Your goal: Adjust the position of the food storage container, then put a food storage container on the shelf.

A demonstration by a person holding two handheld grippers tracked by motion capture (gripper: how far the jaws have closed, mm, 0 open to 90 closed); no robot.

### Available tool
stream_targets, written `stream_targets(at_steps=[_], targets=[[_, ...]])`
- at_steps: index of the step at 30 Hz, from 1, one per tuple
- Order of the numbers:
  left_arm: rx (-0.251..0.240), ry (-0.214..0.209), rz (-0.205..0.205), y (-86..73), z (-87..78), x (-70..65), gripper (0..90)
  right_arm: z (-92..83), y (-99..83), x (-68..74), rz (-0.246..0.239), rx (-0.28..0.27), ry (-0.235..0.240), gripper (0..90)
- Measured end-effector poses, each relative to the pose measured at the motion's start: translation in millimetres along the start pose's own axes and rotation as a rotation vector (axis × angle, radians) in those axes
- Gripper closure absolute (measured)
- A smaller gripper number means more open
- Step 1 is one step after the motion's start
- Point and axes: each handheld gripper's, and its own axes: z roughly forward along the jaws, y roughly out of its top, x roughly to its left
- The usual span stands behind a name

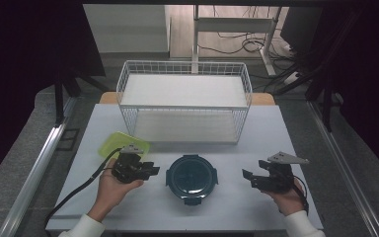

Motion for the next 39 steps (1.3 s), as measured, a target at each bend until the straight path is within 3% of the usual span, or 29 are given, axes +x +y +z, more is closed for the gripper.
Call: stream_targets(at_steps=[4, 9, 13, 17, 19, 21, 28, 30, 33, 34, 37, 39], targets=[[-0.018, -0.015, -0.046, 1.5, -10.4, 0.0, 30.1, -1.5, 2.3, 9.0, -0.013, -0.025, 0.008, 25.0], [-0.012, 0.019, -0.059, -0.3, -12.1, -1.8, 19.9, -4.1, -0.3, 11.6, -0.015, -0.034, 0.031, 24.8], [-0.011, -0.006, -0.072, -1.2, -10.0, -3.6, 18.1, -4.6, 0.8, 11.8, -0.007, -0.047, 0.056, 24.4], [-0.016, -0.031, -0.107, -2.9, -9.1, -7.7, 13.2, -1.4, 5.0, 13.5, 0.026, -0.058, 0.119, 24.0], [-0.037, -0.078, -0.146, -2.9, -10.4, -10.1, 12.5, 0.0, 6.0, 15.6, 0.044, -0.051, 0.149, 24.0], [-0.040, -0.091, -0.155, -2.8, -9.9, -10.4, 12.4, 0.8, 5.8, 17.0, 0.049, -0.051, 0.161, 24.0], [-0.035, -0.161, -0.210, -3.3, 1.0, -12.8, 11.9, 10.5, 9.1, 33.1, 0.087, 0.009, 0.262, 18.7], [-0.028, -0.166, -0.215, -3.2, 3.7, -11.8, 11.6, 12.0, 10.0, 34.5, 0.092, 0.013, 0.268, 17.6], [-0.018, -0.178, -0.239, -2.5, 10.7, -10.8, 10.2, 21.0, 13.7, 37.9, 0.143, 0.037, 0.300, 14.9], [-0.012, -0.189, -0.244, -2.2, 12.8, -10.0, 8.8, 30.3, 14.8, 39.4, 0.196, 0.055, 0.336, 14.2], [-0.005, -0.196, -0.258, -0.2, 17.4, -6.4, 7.6, 43.2, 17.1, 42.3, 0.231, 0.087, 0.360, 13.8], [-0.005, -0.200, -0.270, 1.0, 19.1, -4.4, 7.3, 47.4, 18.4, 43.0, 0.229, 0.097, 0.357, 13.7]])
